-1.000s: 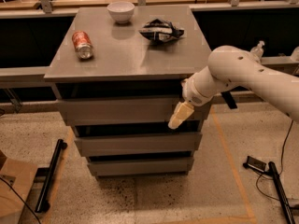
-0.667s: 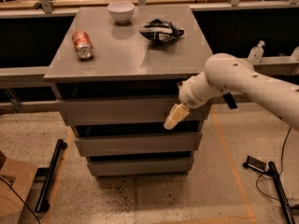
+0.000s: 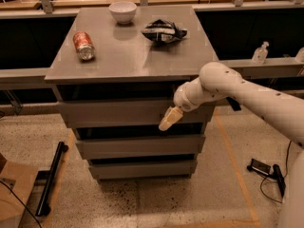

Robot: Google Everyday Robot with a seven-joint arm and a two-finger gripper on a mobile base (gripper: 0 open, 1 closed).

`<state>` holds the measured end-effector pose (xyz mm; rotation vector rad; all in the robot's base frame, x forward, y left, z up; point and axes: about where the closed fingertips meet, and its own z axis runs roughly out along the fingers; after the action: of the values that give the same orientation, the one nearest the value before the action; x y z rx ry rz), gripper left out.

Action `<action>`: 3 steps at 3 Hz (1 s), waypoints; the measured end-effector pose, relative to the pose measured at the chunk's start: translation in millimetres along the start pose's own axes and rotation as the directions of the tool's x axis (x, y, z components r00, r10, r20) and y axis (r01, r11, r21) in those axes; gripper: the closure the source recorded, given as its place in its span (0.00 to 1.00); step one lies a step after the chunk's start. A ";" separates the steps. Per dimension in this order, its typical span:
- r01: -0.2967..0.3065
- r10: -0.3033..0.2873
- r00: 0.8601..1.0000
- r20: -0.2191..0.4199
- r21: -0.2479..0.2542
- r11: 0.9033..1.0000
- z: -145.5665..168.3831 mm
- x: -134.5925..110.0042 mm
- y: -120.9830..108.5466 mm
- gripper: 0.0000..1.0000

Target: Open top drawer

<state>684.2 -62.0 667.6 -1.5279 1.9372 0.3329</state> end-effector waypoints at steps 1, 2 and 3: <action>-0.007 0.007 1.000 -0.002 -0.022 1.000 4.0 0.1 2.4 0.17; -0.007 0.007 1.000 -0.002 -0.022 1.000 1.3 -2.1 1.8 0.41; -0.007 0.007 1.000 -0.002 -0.022 1.000 -2.7 -5.2 0.9 0.62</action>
Offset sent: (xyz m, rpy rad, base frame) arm -0.0984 -0.0239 0.0242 -0.1430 0.2923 0.0875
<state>683.1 -59.2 672.7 -1.5364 1.9474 0.3571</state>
